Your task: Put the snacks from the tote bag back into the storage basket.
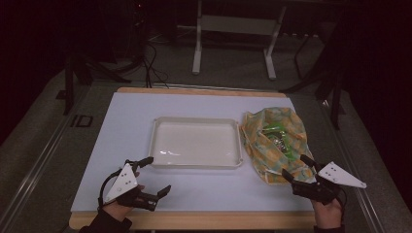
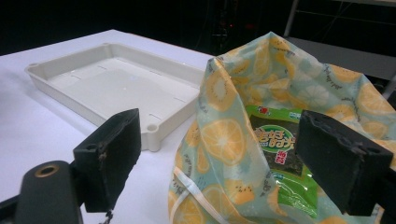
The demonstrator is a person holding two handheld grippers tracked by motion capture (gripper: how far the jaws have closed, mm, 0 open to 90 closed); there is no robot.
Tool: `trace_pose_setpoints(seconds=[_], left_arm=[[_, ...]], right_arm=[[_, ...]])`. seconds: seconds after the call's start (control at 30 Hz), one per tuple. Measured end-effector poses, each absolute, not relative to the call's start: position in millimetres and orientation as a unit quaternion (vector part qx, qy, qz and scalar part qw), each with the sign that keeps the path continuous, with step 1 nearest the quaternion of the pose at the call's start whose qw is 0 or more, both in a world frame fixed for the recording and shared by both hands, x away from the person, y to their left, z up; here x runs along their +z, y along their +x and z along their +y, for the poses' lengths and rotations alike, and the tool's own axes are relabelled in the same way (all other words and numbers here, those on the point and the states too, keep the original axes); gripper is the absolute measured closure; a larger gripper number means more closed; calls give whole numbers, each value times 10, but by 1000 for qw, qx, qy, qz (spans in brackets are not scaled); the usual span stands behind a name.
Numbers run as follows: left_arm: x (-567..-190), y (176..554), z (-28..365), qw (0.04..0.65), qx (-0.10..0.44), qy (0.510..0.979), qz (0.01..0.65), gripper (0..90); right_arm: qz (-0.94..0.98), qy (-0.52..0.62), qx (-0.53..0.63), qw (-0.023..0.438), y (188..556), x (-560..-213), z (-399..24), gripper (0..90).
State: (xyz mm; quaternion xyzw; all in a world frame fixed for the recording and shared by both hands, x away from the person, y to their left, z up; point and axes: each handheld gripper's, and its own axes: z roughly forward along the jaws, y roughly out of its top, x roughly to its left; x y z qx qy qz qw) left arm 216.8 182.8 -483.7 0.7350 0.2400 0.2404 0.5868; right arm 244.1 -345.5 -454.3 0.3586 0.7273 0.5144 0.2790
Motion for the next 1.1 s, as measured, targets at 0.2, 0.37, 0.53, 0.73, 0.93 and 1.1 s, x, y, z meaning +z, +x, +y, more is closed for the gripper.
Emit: trace_pose_setpoints(seconds=[0.2, 0.37, 0.53, 0.73, 0.93, 1.1], left_arm=[[-4872, 2171, 1806, 588, 234, 738, 234, 4], [-4901, 2183, 1784, 576, 230, 752, 225, 4], [-4885, 2169, 1800, 574, 234, 751, 227, 4], [-4884, 2152, 1807, 570, 236, 754, 223, 4], [-4885, 2128, 1818, 566, 241, 757, 219, 4], [-4890, 2128, 1798, 570, 240, 755, 218, 4]], right_arm=[[751, 346, 499, 259, 2493, -4550, -3461, 147], [776, 321, 491, 229, 2495, -4558, -3438, 132], [791, 297, 495, 203, 2483, -4541, -3380, 130], [798, 262, 510, 187, 2441, -4461, -3308, 128], [800, 245, 512, 196, 2461, -4357, -3256, 125], [789, 243, 527, 201, 2511, -4237, -3254, 121]])
